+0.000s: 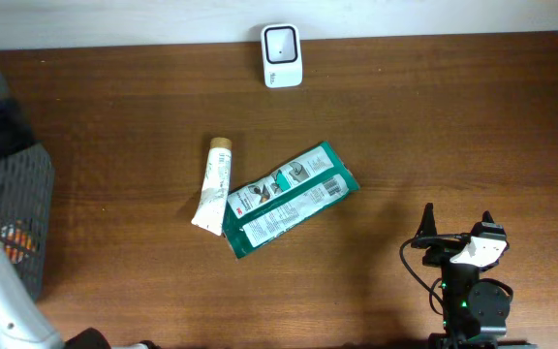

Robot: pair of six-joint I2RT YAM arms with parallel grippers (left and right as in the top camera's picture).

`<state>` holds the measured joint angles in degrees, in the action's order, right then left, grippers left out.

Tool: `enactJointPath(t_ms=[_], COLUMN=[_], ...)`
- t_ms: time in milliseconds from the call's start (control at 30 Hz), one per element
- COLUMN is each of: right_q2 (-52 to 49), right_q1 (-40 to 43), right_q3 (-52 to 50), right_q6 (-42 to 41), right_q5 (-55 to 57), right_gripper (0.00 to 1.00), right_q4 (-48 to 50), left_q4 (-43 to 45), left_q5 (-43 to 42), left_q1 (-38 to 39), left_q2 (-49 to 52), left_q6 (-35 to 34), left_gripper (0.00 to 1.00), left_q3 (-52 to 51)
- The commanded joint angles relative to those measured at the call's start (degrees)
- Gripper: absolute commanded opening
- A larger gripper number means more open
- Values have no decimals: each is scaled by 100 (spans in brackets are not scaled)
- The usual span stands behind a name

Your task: Scan the item barcode

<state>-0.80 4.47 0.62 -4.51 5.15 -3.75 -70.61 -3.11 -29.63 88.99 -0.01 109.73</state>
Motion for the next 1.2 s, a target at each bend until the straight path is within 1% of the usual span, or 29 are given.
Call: enactJointPath(t_ms=[0, 200, 367, 467, 600, 667, 833, 1000, 1100, 1167], right_q2=[44, 44, 44, 44, 44, 44, 44, 44, 44, 44], right_q1=[42, 42, 42, 42, 42, 42, 42, 42, 42, 42], right_q3=[-31, -31, -31, -31, -31, -31, -31, -31, -31, -31], right_q6=[-20, -20, -20, -20, -20, -20, -20, -20, -20, -20], right_q5=[90, 90, 90, 90, 87, 87, 87, 87, 87, 87], right_gripper=[98, 98, 98, 98, 98, 98, 98, 98, 98, 98], right_q4=[-37, -37, -37, -37, -37, -37, -37, -37, -37, -37], left_q4=[4, 7, -37, -35, 326, 824, 1722, 2245, 2326, 2323], left_q5=[-59, -205, -210, -208, -212, -229, -223, -199, -155, -114], left_q1=[-804, -1764, -2223, -2288, -2341, -2343, -2343, -2343, -2343, -2343], left_q2=[-7, 415, 1054, 1335, 1554, 1558, 1558, 1596, 1683, 1801], left_q6=[-240, -343, -343, -341, -315, -295, -186, -144, -120, -122], left_gripper=[63, 62, 60, 57, 56, 56, 56, 51, 48, 48], left_q3=[13, -144, -184, -391, -1029, -1652, -2618, -2966, -2990, -2990])
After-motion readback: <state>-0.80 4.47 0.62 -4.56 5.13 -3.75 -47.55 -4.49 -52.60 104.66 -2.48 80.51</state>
